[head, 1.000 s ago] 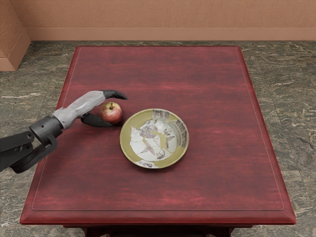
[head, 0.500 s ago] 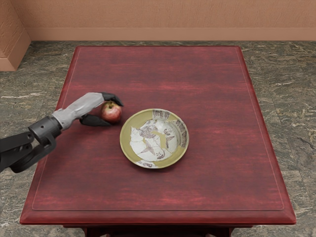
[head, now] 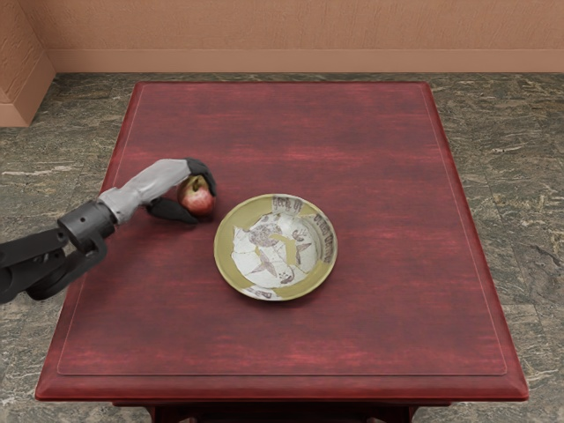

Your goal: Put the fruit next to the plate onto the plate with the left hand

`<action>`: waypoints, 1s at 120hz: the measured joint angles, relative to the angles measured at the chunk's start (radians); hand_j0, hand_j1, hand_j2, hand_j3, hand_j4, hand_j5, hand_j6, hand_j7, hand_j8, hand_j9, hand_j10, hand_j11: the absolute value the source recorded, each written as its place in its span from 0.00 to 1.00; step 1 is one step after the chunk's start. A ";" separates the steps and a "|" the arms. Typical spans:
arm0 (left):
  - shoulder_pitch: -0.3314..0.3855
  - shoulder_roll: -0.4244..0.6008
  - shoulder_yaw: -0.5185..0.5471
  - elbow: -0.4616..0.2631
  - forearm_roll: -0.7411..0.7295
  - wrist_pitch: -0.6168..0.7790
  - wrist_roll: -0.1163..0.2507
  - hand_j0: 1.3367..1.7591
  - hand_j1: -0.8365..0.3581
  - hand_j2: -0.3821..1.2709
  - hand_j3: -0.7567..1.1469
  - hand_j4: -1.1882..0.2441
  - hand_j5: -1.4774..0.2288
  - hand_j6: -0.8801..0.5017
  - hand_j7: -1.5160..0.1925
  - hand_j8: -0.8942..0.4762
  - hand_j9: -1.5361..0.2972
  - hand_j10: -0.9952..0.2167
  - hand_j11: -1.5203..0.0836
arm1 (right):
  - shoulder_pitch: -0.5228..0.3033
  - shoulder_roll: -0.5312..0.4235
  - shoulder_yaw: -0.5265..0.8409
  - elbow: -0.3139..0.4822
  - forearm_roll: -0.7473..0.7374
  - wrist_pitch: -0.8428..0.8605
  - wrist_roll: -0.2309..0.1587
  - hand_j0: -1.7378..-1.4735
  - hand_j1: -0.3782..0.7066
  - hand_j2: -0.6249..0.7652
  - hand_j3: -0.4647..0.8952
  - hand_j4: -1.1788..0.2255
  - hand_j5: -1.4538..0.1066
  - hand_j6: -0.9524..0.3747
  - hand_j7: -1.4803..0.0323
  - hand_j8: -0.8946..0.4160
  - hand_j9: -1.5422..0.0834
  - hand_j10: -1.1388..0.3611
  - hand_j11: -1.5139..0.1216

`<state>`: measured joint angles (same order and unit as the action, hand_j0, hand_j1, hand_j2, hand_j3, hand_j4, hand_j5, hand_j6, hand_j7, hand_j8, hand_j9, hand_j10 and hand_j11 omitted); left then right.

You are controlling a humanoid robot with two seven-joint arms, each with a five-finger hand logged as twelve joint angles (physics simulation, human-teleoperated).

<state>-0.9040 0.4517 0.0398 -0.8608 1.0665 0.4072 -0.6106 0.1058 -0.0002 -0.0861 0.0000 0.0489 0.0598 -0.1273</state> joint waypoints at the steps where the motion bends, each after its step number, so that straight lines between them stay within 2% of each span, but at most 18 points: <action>1: -0.003 0.001 0.000 -0.001 -0.004 0.000 0.000 0.73 0.58 0.40 0.40 0.32 0.39 0.32 0.39 0.38 0.36 0.44 0.39 | 0.000 0.000 0.000 0.000 0.000 0.000 0.000 0.30 0.03 0.45 0.34 0.84 0.93 0.72 0.98 0.69 0.95 0.76 0.93; 17: -0.027 0.018 -0.002 -0.032 -0.052 -0.007 0.000 0.74 0.54 0.47 0.40 0.35 0.36 0.34 0.37 0.41 0.34 0.46 0.38 | 0.000 0.000 0.000 0.000 0.000 0.000 0.000 0.30 0.03 0.45 0.34 0.84 0.93 0.72 0.98 0.69 0.95 0.76 0.93; 18: -0.029 0.022 -0.003 -0.037 -0.055 -0.007 0.000 0.74 0.55 0.44 0.40 0.35 0.35 0.34 0.37 0.41 0.34 0.46 0.38 | 0.000 0.000 0.000 0.000 0.000 0.000 0.000 0.30 0.03 0.45 0.34 0.84 0.93 0.72 0.98 0.69 0.95 0.76 0.93; 20: -0.036 0.034 -0.004 -0.047 -0.060 -0.008 0.000 0.74 0.55 0.43 0.40 0.35 0.35 0.34 0.36 0.40 0.34 0.45 0.38 | 0.000 0.000 0.000 0.000 0.000 0.000 0.000 0.30 0.03 0.45 0.34 0.84 0.93 0.72 0.98 0.69 0.95 0.76 0.93; 41: -0.062 0.176 -0.055 -0.232 -0.089 -0.010 0.000 0.75 0.52 0.47 0.40 0.37 0.33 0.36 0.36 0.42 0.34 0.47 0.38 | 0.001 0.000 0.000 0.000 0.001 0.000 0.000 0.30 0.03 0.45 0.34 0.84 0.93 0.72 0.98 0.69 0.95 0.76 0.93; 58: -0.062 0.179 -0.105 -0.372 -0.095 -0.013 0.000 0.75 0.53 0.46 0.40 0.38 0.32 0.35 0.36 0.41 0.35 0.47 0.38 | 0.005 0.000 0.001 0.000 0.002 0.000 0.000 0.30 0.03 0.45 0.34 0.84 0.93 0.72 0.98 0.69 0.95 0.76 0.93; 84: -0.056 0.169 -0.159 -0.539 -0.091 -0.018 0.001 0.75 0.54 0.44 0.40 0.38 0.31 0.35 0.36 0.41 0.35 0.46 0.38 | 0.011 0.000 0.006 0.000 0.001 0.000 0.000 0.30 0.03 0.45 0.34 0.84 0.93 0.72 0.98 0.69 0.95 0.76 0.93; 108: 0.021 0.108 -0.163 -0.591 0.052 -0.019 0.001 0.75 0.54 0.47 0.40 0.39 0.30 0.35 0.35 0.41 0.35 0.46 0.39 | 0.014 0.000 0.009 0.000 0.002 0.000 0.000 0.30 0.03 0.45 0.34 0.84 0.93 0.72 0.98 0.69 0.95 0.76 0.93; 120: 0.019 0.111 -0.150 -0.588 0.125 -0.017 0.001 0.75 0.55 0.44 0.40 0.39 0.30 0.35 0.35 0.41 0.35 0.46 0.39 | 0.015 0.000 0.009 0.000 0.002 0.000 0.000 0.30 0.03 0.45 0.34 0.84 0.93 0.72 0.98 0.69 0.95 0.76 0.93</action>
<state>-0.8854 0.5627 -0.1103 -1.4483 1.1920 0.3898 -0.6101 0.1207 -0.0002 -0.0771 0.0000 0.0505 0.0597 -0.1273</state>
